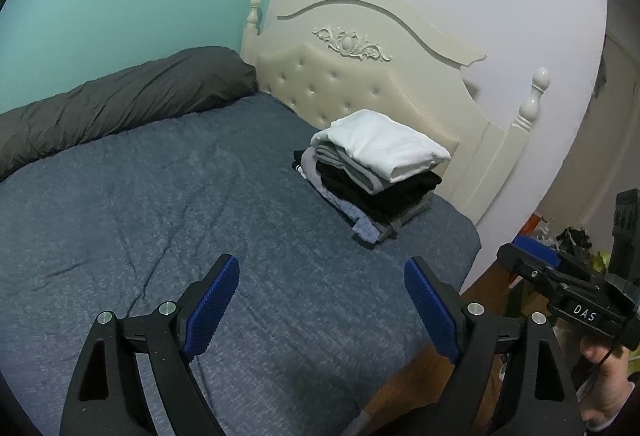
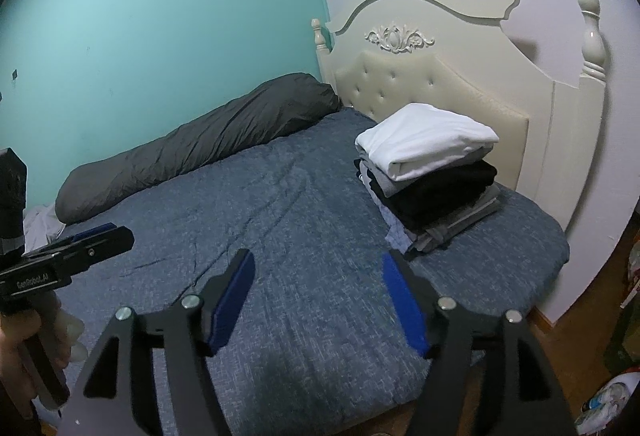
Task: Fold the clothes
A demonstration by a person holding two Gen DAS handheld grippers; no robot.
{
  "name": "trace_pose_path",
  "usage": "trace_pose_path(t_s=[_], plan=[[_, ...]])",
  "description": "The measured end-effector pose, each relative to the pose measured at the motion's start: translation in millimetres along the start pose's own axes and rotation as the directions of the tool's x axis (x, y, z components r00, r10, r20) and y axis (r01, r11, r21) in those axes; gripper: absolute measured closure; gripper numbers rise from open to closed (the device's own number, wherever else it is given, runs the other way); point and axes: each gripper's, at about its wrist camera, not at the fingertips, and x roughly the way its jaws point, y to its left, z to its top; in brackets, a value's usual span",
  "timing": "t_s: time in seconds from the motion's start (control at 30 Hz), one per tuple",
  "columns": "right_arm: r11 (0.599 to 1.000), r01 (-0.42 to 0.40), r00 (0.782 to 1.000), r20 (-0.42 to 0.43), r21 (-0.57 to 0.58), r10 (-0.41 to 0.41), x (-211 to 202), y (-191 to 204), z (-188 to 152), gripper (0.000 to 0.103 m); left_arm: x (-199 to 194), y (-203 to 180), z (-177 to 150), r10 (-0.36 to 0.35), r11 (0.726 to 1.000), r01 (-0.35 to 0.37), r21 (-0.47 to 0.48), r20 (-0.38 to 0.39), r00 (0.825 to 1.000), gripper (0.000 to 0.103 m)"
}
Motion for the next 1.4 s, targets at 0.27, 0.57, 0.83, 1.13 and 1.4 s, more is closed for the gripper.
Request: trace_pose_path(t_s=[0.27,0.57,0.83,1.13,1.4], plan=[[1.000,0.007,1.000,0.007,-0.004,-0.007,-16.8,2.1,-5.0,0.026,-14.8,-4.8,-7.2,0.032,0.999,-0.032,-0.003,0.020,0.999,0.000],[1.000,0.003,1.000,-0.005,-0.001,-0.003,-28.2,8.4,-17.7,0.015,-25.3,-12.0,-14.3,0.054,0.998,-0.054,0.012,0.019,0.998,0.000],[0.999,0.032,0.999,0.015,0.005,-0.032,-40.9,11.1,-26.8,0.005,-32.4,-13.3,-19.1,0.082,0.996,-0.083,0.014,0.022,0.996,0.000],[1.000,0.023,1.000,0.020,0.009,-0.024,-55.1,15.2,-32.3,0.004,-36.8,-11.8,-28.6,0.094,0.995,-0.094,0.015,0.008,0.996,0.000],[1.000,0.021,0.999,0.025,-0.005,-0.021,-60.5,22.4,-39.2,0.004,-48.1,-12.2,-32.7,0.105,0.994,-0.106,0.022,0.019,0.994,0.000]])
